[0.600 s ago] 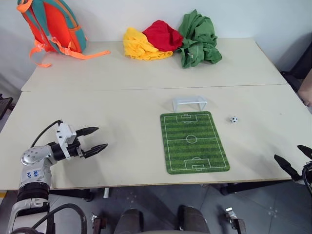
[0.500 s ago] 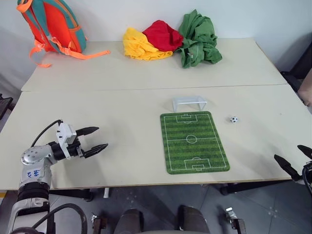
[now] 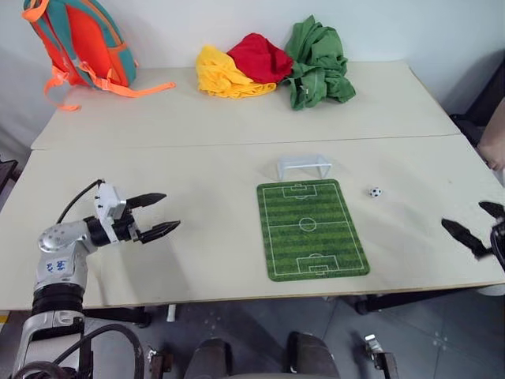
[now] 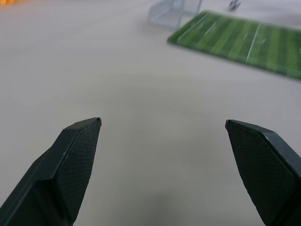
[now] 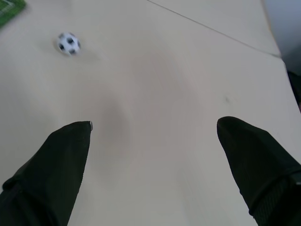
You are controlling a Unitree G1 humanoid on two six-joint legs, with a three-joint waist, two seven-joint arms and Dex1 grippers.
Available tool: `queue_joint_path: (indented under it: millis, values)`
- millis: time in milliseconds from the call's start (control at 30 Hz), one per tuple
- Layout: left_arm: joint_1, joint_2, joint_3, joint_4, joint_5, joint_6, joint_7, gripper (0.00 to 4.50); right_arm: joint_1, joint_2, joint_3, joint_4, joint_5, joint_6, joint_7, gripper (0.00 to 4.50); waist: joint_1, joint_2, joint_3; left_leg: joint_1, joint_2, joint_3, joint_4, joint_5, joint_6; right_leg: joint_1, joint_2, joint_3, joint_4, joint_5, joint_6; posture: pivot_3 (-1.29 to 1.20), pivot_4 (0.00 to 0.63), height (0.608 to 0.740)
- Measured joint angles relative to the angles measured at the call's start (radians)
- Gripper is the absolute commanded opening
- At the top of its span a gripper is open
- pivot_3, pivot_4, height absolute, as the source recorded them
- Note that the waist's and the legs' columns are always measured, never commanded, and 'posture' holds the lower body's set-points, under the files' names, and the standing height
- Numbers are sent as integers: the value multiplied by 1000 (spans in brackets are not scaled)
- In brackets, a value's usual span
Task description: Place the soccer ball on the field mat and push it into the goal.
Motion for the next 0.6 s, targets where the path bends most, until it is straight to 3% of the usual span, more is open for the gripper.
queue_joint_path:
  millis: [233, 367, 600]
  values:
    - [-27, -52, -45, -42, -13, -1, -62, 4500, -320, 29, 232, 118, -26, 90, 51, 4464, -1, 0, 0, -1, 0, 1, 0, 0, 0, -1, 0, 0, 0, 0, 0, 0, 150, 740]
    - [-46, -69, -57, -43, -14, -6, -78, 4500, -491, 92, 362, 305, -99, 44, 90, 4464, 2, -1, 1, -3, 0, 1, 0, 0, 0, -2, 0, 0, -1, 0, 0, 0, 150, 740]
    - [4, -65, -52, -146, -24, 19, -69, 4500, -674, 171, 465, 611, -214, -91, 119, 4464, -11, -1, 1, -3, 0, 1, -1, -1, 0, -2, 0, -1, -1, 0, 0, 0, 150, 740]
